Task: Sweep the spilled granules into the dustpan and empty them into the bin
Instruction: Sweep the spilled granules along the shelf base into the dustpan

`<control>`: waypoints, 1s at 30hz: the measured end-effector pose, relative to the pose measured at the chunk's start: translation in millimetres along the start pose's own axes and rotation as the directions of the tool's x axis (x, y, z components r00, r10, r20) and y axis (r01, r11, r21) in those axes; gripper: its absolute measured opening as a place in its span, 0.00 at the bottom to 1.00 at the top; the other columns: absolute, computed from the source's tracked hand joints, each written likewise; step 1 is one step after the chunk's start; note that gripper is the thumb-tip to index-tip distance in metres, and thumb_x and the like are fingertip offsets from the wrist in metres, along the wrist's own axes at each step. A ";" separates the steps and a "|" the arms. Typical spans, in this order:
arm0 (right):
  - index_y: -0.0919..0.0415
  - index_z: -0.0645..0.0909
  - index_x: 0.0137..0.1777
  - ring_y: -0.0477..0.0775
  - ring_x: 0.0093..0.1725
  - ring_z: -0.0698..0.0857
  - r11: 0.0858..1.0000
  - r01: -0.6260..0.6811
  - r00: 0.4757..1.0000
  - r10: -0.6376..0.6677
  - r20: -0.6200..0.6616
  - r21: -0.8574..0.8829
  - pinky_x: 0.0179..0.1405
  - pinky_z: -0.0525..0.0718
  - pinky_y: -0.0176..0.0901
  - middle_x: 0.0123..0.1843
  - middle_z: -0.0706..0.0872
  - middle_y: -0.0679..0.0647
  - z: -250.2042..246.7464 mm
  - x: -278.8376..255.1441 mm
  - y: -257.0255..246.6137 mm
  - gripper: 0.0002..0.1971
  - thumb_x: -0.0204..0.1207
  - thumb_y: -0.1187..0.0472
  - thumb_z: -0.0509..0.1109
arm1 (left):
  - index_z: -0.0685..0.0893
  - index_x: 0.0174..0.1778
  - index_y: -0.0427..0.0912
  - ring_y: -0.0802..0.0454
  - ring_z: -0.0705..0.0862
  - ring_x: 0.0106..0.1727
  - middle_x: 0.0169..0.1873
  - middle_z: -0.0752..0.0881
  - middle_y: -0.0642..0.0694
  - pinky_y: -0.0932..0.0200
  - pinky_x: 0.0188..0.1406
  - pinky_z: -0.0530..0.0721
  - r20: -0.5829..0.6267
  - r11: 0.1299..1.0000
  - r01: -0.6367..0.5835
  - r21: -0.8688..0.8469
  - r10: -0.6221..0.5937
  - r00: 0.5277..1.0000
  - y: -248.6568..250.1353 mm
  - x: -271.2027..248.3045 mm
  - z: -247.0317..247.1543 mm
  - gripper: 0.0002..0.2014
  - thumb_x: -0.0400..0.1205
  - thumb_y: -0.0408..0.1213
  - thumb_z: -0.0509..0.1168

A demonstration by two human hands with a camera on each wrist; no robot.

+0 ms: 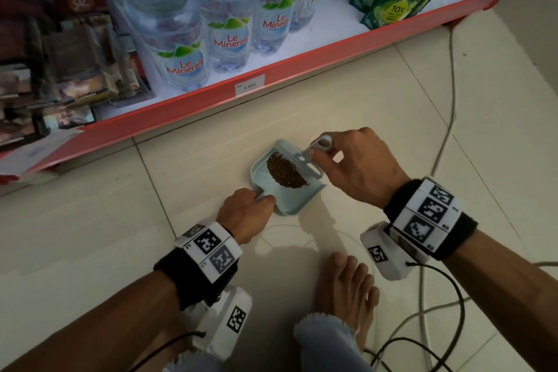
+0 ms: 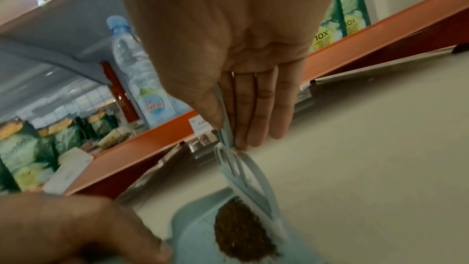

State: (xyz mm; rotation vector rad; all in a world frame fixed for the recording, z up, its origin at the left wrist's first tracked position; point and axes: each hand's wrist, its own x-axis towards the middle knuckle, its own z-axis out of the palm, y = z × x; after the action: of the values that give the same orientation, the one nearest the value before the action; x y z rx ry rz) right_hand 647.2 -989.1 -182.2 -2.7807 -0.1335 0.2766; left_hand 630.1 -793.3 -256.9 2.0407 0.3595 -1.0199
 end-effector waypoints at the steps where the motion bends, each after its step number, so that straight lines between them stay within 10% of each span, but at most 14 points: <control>1: 0.50 0.87 0.49 0.53 0.38 0.88 1.000 -0.004 0.999 0.005 -0.048 0.011 0.37 0.87 0.49 0.40 0.91 0.45 -1.5 1.4 -0.2 0.13 0.83 0.48 0.62 | 0.87 0.49 0.31 0.43 0.75 0.33 0.28 0.78 0.45 0.55 0.37 0.72 -0.002 1.000 0.001 -0.001 -0.001 1.000 -0.5 -0.2 -0.3 0.20 0.81 0.47 0.62; 8: 0.52 0.84 0.50 0.57 0.38 0.86 0.966 -0.050 0.992 0.019 -0.122 -0.253 0.37 0.82 0.44 0.42 0.89 0.50 -5.9 13.7 5.8 0.15 0.85 0.49 0.57 | 0.86 0.49 0.28 0.45 0.74 0.30 0.27 0.77 0.45 0.55 0.35 0.71 -0.016 1.000 0.010 -0.025 -0.010 1.000 -5.9 -0.6 -1.5 0.20 0.80 0.46 0.63; 15: 0.51 0.88 0.50 0.52 0.39 0.89 0.999 0.023 0.998 -0.020 -0.061 0.049 0.40 0.88 0.51 0.41 0.92 0.45 -3.8 8.1 -6.8 0.13 0.83 0.50 0.62 | 0.87 0.49 0.30 0.45 0.75 0.31 0.27 0.78 0.45 0.55 0.36 0.73 -0.019 0.999 0.016 -0.033 -0.016 1.000 -9.7 0.5 -3.8 0.20 0.80 0.46 0.63; 23: 0.52 0.84 0.51 0.58 0.38 0.86 0.964 -0.062 0.987 0.020 -0.162 -0.259 0.33 0.79 0.41 0.42 0.90 0.51 -6.7 17.4 4.6 0.14 0.85 0.50 0.57 | 0.86 0.42 0.32 0.47 0.73 0.28 0.25 0.77 0.46 0.60 0.30 0.70 -0.015 0.999 0.017 -0.050 -0.018 1.000 -12.1 1.5 -6.1 0.17 0.80 0.45 0.64; 27: 0.51 0.85 0.52 0.53 0.36 0.87 0.994 0.054 0.996 -0.047 0.070 -0.096 0.36 0.86 0.46 0.41 0.90 0.49 7.9 3.2 -10.5 0.13 0.86 0.50 0.59 | 0.87 0.48 0.33 0.46 0.75 0.30 0.27 0.78 0.46 0.59 0.32 0.71 -0.019 0.998 0.020 -0.051 -0.021 1.000 -15.1 1.7 -7.6 0.19 0.80 0.47 0.63; 30: 0.50 0.87 0.52 0.52 0.34 0.88 0.998 0.051 0.999 -0.050 -0.019 0.047 0.35 0.88 0.50 0.40 0.91 0.46 1.4 2.4 -14.8 0.12 0.84 0.50 0.62 | 0.88 0.48 0.33 0.46 0.75 0.29 0.27 0.78 0.46 0.60 0.31 0.72 -0.012 0.999 0.027 -0.046 -0.027 1.000 -16.7 2.5 -8.5 0.19 0.80 0.48 0.63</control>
State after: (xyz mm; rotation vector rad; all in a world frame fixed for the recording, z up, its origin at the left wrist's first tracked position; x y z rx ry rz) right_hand 648.4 -974.5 -178.8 -2.7279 -0.1899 0.2394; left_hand 627.0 -776.5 -264.8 2.0073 0.4147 -1.0062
